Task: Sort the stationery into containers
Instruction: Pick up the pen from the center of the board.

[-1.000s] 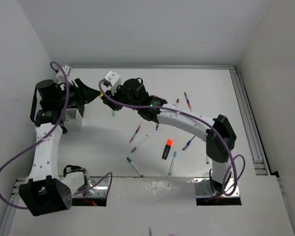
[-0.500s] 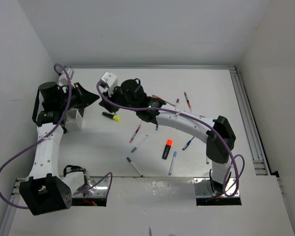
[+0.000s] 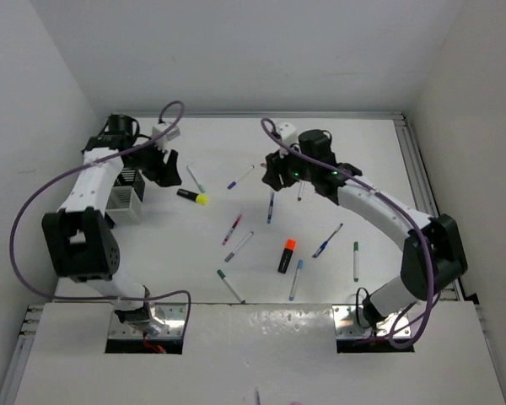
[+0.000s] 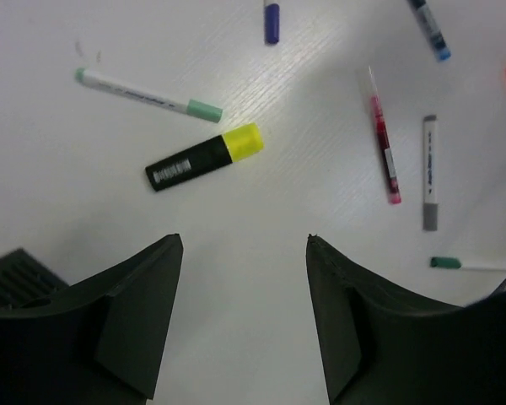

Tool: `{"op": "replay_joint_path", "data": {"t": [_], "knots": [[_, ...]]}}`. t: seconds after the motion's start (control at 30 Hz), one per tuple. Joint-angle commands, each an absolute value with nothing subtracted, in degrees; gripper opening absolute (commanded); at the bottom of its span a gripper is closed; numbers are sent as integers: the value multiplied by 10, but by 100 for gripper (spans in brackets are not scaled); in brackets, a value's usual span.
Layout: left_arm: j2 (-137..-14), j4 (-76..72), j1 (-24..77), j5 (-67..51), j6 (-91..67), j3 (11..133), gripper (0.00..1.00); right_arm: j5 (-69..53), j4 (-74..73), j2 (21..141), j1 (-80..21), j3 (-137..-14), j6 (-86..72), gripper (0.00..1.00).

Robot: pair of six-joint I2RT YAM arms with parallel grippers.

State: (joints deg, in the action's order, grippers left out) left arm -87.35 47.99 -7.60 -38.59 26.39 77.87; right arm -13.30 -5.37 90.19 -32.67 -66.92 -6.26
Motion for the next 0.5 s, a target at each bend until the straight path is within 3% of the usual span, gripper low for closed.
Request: {"op": "replay_joint_path", "data": {"t": [0.0, 0.3, 0.47], "knots": [[-944, 526, -29, -383, 424, 836, 66, -183, -78, 846, -286, -624, -61, 51], [-1110, 548, 58, -379, 599, 954, 50, -218, -110, 750, -169, -525, -68, 48], [-1160, 588, 97, -316, 668, 989, 48, -227, -119, 737, -145, -503, -69, 48]]}}
